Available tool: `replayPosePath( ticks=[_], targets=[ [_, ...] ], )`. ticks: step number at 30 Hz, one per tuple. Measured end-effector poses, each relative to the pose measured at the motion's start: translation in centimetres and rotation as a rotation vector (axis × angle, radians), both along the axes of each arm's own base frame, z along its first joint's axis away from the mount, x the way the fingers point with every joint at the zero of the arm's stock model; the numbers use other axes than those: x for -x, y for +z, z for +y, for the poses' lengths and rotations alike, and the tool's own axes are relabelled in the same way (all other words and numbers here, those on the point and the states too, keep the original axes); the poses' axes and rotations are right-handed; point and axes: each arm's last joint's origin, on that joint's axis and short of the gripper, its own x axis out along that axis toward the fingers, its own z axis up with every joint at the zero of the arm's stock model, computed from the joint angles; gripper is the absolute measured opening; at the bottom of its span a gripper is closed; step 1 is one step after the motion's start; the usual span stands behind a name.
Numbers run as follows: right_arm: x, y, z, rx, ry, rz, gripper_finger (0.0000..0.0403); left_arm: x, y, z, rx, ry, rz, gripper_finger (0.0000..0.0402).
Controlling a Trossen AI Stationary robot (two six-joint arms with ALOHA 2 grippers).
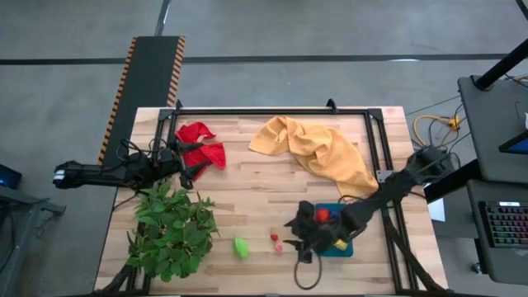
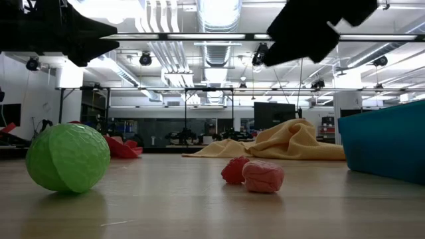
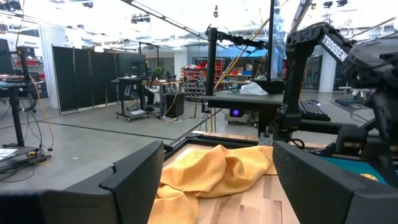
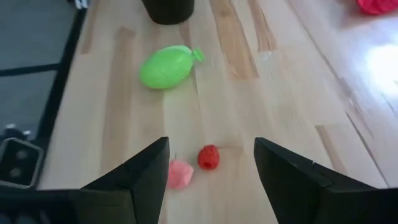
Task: Pick and placing Produce into tupperware
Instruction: Put the red raspberry into the blue bin
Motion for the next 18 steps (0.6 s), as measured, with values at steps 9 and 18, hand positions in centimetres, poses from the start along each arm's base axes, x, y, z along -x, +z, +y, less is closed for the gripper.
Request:
replayPosePath(
  ticks=[9, 18],
  targets=[
    [-3.8, -3.1, -0.7, 0.014, -0.031, 0.093, 0.0226, 0.0, 0.0, 0.0, 0.0, 0.0, 0.001, 0.0288],
    [-6.3, -5.7, -1.6, -0.044, -0.002, 0.234, 0.0226, 0.0, 0.0, 0.0, 0.0, 0.0, 0.002, 0.0288]
  ],
)
